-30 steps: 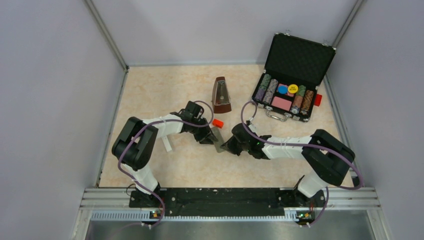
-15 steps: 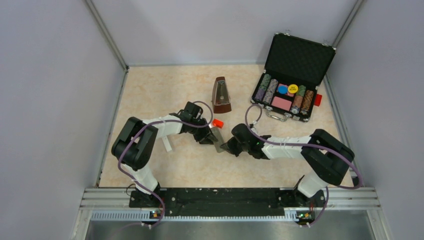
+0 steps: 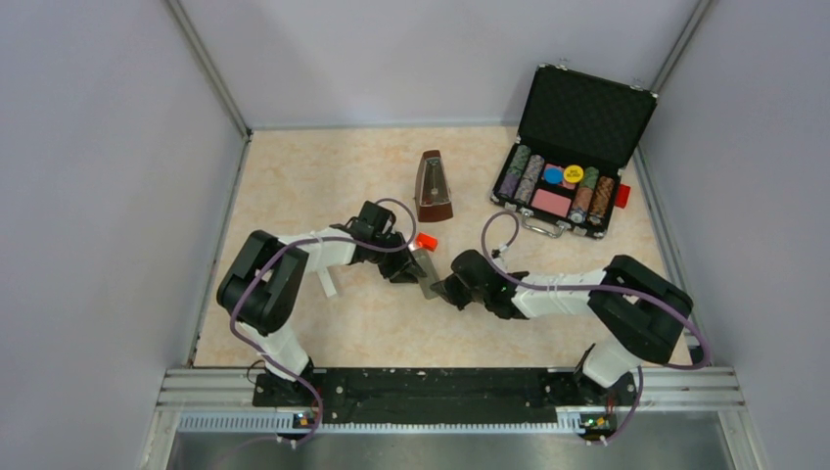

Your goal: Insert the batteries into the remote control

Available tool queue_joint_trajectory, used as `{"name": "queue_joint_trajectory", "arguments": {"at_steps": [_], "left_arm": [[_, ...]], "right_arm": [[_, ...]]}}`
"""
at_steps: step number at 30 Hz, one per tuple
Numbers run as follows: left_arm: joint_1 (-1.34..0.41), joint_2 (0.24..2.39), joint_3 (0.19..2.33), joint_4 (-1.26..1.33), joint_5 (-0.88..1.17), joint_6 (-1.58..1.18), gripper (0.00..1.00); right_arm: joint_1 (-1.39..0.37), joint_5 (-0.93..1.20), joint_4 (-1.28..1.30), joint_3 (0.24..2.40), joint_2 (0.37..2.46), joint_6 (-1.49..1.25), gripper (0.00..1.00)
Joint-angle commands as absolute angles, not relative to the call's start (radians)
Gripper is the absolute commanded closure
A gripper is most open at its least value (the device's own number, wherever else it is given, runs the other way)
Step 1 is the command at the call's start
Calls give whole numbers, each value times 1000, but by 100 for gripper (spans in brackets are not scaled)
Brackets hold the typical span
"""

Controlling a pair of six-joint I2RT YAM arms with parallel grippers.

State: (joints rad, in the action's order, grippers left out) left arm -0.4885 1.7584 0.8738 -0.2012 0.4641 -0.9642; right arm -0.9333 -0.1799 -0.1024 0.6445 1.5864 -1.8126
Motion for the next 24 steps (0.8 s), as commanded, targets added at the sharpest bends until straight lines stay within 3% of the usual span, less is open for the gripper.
{"name": "queue_joint_trajectory", "arguments": {"at_steps": [1,8,11,17,24], "left_arm": [[-534,1869,785,-236,281,-894,100],[-532,1796,746,-157,217,-846,100],[-534,1767,715,-70,241,-835,91],[-534,1716,686,17,244,-800,74],[-568,1714,678,48,247,-770,72]], "right_arm": [[-952,-324,-235,604,1729,-1745,100],[-977,-391,-424,519,1732,-1705,100],[-987,-408,-431,511,1745,-1708,100],[-997,-448,-288,563,1740,-1663,100],[-999,-503,-62,694,1760,-1588,100]]}}
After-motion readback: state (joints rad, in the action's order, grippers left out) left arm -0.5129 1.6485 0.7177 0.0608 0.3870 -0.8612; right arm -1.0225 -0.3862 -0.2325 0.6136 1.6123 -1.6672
